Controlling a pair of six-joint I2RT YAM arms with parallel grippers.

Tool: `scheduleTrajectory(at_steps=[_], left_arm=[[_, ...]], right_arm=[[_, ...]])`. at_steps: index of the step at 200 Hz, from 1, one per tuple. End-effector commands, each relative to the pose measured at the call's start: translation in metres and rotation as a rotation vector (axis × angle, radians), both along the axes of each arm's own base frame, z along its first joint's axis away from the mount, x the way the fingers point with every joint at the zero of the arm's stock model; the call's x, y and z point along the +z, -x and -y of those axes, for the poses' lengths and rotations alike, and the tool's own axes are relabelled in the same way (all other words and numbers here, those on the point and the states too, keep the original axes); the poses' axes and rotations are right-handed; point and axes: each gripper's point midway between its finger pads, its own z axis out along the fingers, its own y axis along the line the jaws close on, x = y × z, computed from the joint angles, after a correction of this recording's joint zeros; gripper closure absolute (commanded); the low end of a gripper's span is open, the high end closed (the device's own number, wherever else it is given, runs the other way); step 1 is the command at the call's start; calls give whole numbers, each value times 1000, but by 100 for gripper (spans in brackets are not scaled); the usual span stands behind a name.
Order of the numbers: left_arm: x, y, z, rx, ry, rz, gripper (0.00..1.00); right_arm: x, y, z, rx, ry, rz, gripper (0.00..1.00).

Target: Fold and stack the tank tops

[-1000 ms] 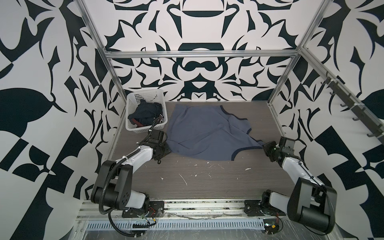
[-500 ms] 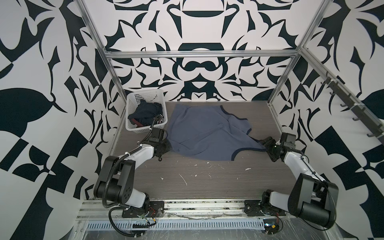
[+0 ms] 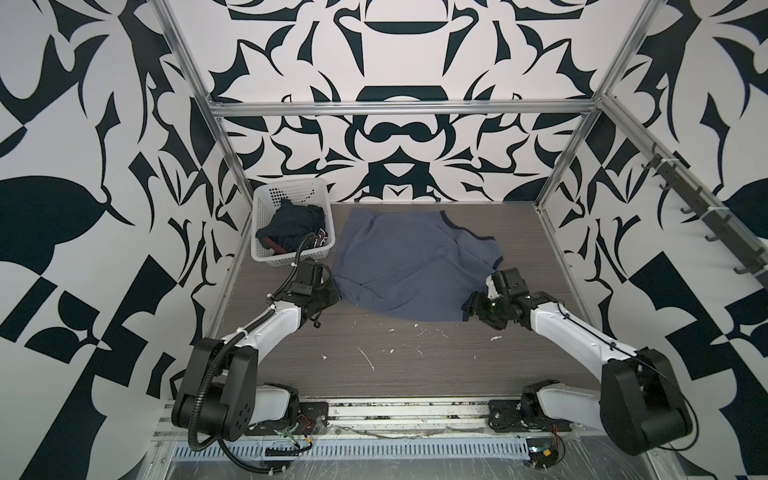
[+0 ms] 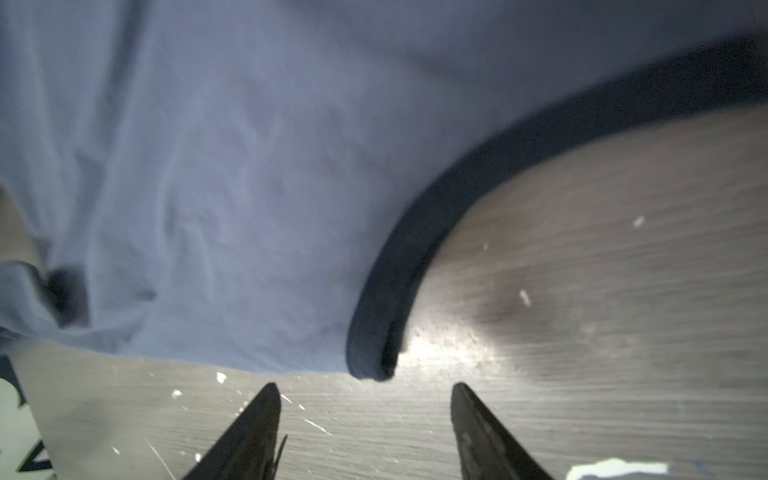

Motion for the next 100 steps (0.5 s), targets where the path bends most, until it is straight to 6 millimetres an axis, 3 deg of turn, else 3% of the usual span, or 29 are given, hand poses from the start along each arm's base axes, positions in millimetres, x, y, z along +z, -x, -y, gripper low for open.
scheduleTrajectory(at_steps=[1, 33, 75, 100], left_arm=[[7, -3, 2, -14, 8, 36, 99], [10, -7, 5, -20, 19, 43, 100], [14, -5, 6, -29, 30, 58, 100], [15, -3, 5, -36, 20, 69, 100]], right_arm=[[-7, 7, -7, 14, 1, -26, 37], [-23, 8, -16, 34, -6, -57, 45], [-33, -9, -12, 31, 54, -36, 54], [-40, -16, -12, 32, 74, -49, 67]])
